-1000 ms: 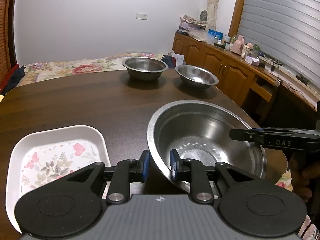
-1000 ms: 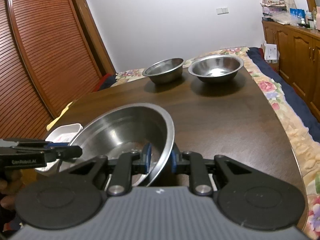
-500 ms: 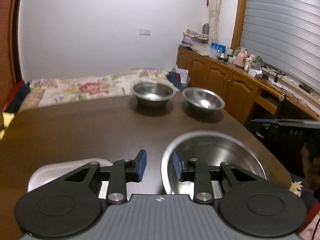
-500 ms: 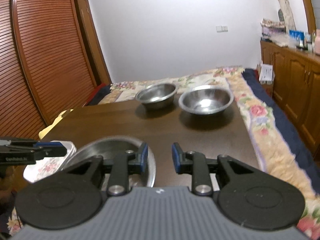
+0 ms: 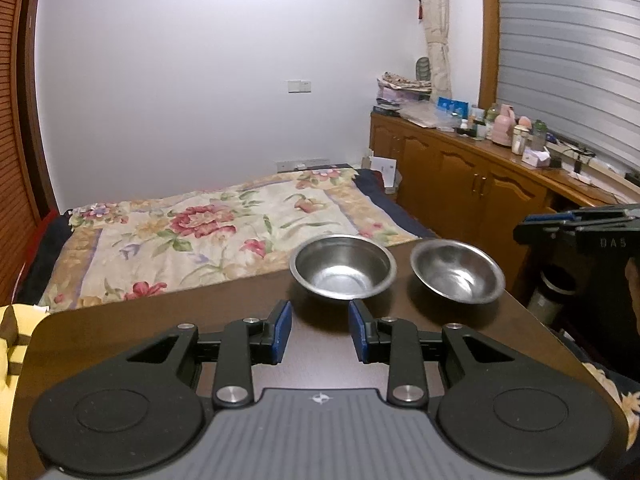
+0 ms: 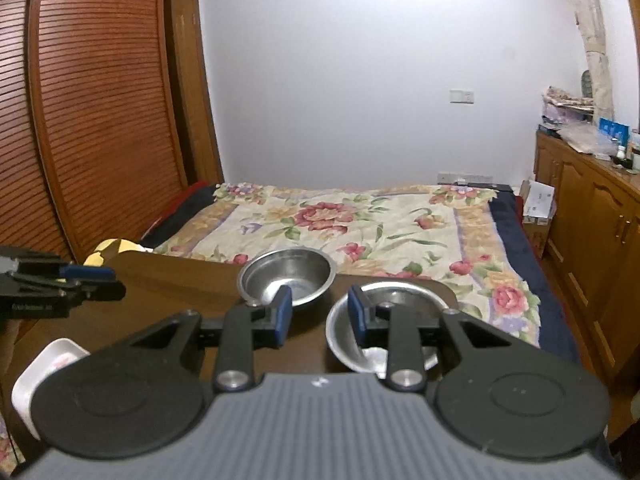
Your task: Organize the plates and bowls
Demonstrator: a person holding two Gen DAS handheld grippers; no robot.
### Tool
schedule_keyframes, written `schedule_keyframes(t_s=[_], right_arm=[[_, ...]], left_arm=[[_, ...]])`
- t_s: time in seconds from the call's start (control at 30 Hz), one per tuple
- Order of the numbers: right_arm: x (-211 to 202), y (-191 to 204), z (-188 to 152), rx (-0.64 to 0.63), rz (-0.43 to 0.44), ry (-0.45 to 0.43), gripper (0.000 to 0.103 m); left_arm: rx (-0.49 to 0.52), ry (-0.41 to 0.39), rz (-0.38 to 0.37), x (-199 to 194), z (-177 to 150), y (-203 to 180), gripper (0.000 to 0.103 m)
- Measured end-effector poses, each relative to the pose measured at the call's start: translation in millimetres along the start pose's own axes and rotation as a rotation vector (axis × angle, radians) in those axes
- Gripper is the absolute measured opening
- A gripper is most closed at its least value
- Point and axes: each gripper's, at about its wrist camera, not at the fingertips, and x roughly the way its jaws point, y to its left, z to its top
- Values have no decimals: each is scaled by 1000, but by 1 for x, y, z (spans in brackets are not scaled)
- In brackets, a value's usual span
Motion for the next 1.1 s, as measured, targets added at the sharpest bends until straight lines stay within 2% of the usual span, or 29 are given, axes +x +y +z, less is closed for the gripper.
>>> schedule_keyframes(t_s=[0.27,0.63,0.8,1.1], right_arm=[[61,-7,17,-3,39,83,32],[129,-8,22,-9,29,162,32],[147,-4,21,-21,21,190,32],[163,0,22,-41,4,235,32]], left_arm=[[5,48,1,53,21,7,34],[-10,108,4,114,25,23,35],[-48,114,-27,133,25,31,35],[-50,146,-20,157,23,40,35]])
